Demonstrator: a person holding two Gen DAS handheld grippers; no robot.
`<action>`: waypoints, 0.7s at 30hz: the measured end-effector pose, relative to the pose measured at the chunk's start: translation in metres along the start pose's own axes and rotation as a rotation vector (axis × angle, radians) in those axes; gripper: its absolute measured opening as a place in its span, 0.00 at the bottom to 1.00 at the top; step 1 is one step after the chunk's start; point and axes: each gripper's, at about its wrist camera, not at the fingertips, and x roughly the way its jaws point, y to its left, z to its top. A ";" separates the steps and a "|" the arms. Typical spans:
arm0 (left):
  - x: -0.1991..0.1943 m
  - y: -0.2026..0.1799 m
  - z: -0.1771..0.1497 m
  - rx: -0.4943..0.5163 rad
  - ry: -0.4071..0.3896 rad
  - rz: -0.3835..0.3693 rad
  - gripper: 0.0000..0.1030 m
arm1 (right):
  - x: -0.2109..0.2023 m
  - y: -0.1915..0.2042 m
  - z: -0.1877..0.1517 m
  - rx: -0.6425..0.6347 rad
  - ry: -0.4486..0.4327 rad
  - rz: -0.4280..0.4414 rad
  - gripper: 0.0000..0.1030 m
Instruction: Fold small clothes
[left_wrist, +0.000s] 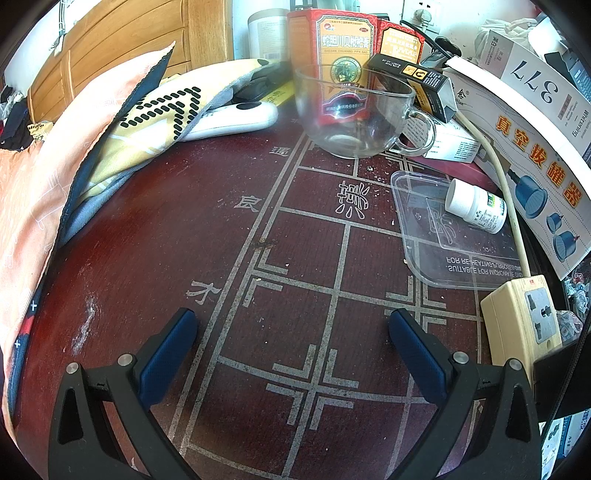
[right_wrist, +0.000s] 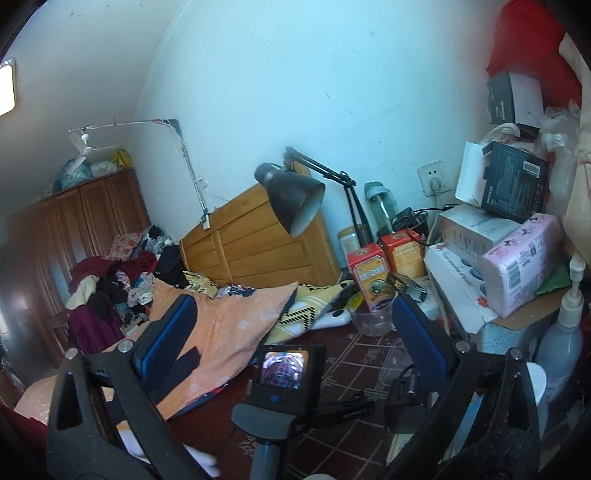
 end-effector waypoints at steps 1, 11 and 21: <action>0.000 0.000 0.000 0.000 0.000 0.000 1.00 | 0.000 -0.001 -0.001 -0.008 0.005 -0.009 1.00; 0.000 0.000 0.000 0.000 0.000 0.000 1.00 | 0.019 0.011 -0.006 -0.022 0.032 -0.003 1.00; -0.013 0.023 0.007 0.136 0.096 -0.514 1.00 | 0.039 0.068 -0.031 -0.153 0.108 0.120 1.00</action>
